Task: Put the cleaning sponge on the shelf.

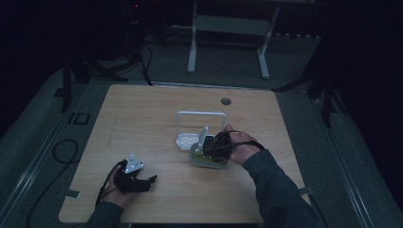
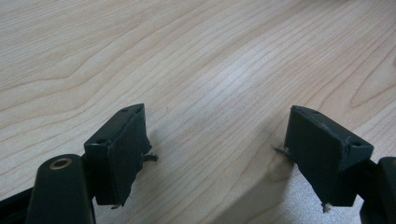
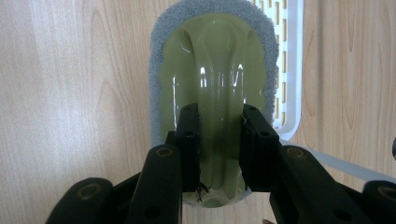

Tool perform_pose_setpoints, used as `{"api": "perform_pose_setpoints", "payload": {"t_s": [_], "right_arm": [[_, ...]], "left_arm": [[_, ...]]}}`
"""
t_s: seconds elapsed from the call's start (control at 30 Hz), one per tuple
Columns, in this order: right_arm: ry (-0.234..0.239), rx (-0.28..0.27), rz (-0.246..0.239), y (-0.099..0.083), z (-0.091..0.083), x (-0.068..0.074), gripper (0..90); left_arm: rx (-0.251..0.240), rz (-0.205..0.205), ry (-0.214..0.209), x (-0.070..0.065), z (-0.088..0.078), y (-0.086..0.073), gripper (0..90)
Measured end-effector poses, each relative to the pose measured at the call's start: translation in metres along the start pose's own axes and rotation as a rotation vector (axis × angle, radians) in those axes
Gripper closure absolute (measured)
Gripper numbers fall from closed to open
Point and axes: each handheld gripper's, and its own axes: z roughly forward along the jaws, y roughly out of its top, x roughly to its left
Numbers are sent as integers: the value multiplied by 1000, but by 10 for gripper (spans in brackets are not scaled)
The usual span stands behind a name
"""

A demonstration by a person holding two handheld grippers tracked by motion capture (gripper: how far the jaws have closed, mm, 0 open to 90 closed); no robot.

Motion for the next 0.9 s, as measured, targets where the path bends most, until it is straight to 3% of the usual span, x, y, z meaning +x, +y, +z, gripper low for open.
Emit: {"api": "perform_pose_setpoints", "payload": {"t_s": [0.9], "right_arm": [[-39, 10, -48, 21, 6, -8, 717]], "left_arm": [[-1, -1, 0, 0, 0, 0, 216]]}}
